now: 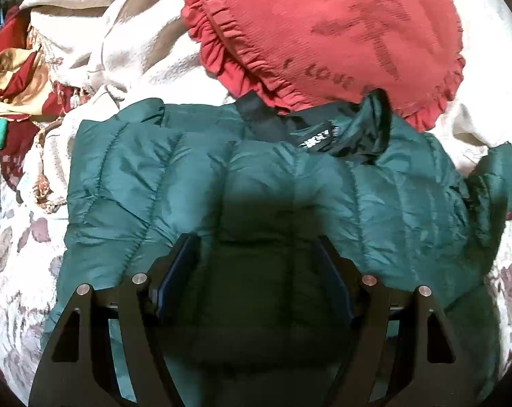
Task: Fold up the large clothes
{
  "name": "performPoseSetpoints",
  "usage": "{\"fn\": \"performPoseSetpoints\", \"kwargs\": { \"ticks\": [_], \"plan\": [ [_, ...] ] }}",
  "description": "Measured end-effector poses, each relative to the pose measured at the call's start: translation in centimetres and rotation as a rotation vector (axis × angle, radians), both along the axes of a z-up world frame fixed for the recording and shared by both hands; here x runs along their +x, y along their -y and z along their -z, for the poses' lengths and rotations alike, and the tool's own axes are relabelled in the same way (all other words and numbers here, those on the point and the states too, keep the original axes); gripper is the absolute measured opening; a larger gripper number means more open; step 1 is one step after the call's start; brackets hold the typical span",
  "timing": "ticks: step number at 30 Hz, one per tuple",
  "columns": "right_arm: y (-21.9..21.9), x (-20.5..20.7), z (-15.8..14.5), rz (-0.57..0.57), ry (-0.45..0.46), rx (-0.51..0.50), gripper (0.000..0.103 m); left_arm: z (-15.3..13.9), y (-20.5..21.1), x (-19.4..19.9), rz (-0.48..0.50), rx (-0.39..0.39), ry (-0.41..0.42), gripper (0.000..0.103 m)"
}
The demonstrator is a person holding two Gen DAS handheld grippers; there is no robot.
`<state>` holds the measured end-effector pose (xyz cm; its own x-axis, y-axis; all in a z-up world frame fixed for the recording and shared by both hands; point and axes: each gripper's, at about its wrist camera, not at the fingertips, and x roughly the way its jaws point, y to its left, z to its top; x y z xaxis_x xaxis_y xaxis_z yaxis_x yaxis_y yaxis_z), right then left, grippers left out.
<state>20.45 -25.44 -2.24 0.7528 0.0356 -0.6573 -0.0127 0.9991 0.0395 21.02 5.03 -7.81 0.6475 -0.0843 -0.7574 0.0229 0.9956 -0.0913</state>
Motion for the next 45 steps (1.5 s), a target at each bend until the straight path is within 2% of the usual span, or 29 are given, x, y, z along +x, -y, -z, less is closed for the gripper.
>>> {"fn": "performPoseSetpoints", "kwargs": {
  "ticks": [5, 11, 15, 17, 19, 21, 24, 26, 27, 28, 29, 30, 33, 36, 40, 45],
  "plan": [
    [11.2, -2.1, 0.0, 0.268, 0.038, 0.041, 0.100, -0.5, 0.7, -0.7, 0.027, 0.000, 0.009, 0.072],
    [25.3, -2.7, 1.0, 0.529, 0.027, 0.153, 0.091, -0.9, 0.9, -0.9, 0.026, -0.002, 0.019, 0.072],
    [29.6, 0.7, 1.0, 0.491, -0.007, 0.188, 0.091, -0.6, 0.8, -0.3, 0.015, -0.002, 0.007, 0.072],
    [31.4, 2.9, 1.5, 0.479, -0.019, 0.239, 0.086, -0.4, 0.7, 0.1, 0.010, 0.003, 0.005, 0.072],
    [32.2, 4.5, 1.9, 0.485, -0.013, 0.245, 0.084, -0.2, 0.5, 0.4, 0.004, 0.008, -0.002, 0.072],
    [33.2, 6.1, 3.1, 0.489, -0.050, 0.258, 0.081, -0.1, 0.4, 0.6, 0.001, 0.007, -0.004, 0.072],
    [33.3, 7.7, 3.3, 0.464, -0.005, 0.195, 0.081, -0.1, 0.4, 0.8, 0.001, 0.012, -0.005, 0.072],
    [33.0, 8.4, 3.2, 0.445, 0.006, 0.168, 0.074, 0.1, 0.3, 1.0, -0.003, 0.013, -0.007, 0.072],
    [33.0, 8.6, 3.3, 0.431, 0.006, 0.178, 0.046, 0.1, 0.2, 1.1, -0.005, 0.014, -0.009, 0.072],
    [33.0, 9.0, 3.7, 0.396, -0.017, 0.211, 0.026, 0.2, 0.2, 1.1, -0.007, 0.016, -0.010, 0.072],
    [32.8, 9.0, 3.8, 0.389, -0.027, 0.205, 0.025, 0.2, 0.1, 1.1, -0.010, 0.016, -0.010, 0.072],
    [32.4, 8.7, 3.6, 0.388, -0.013, 0.185, 0.019, 0.2, 0.1, 1.1, -0.012, 0.016, -0.010, 0.072],
    [30.7, 6.8, 2.2, 0.409, 0.044, 0.122, 0.016, 0.0, -0.2, 1.0, -0.021, 0.012, -0.013, 0.072],
    [28.4, 3.5, -0.5, 0.437, 0.120, 0.061, 0.014, -0.4, -0.6, 0.7, -0.036, 0.005, -0.004, 0.072],
    [23.0, -2.1, -5.0, 0.436, 0.234, -0.045, 0.013, -1.1, -1.2, 0.1, -0.060, 0.006, 0.018, 0.072],
    [15.1, -7.6, -9.1, 0.314, 0.354, 0.001, 0.013, -2.3, -2.6, -0.9, -0.096, -0.006, 0.045, 0.072]
  ]
}}
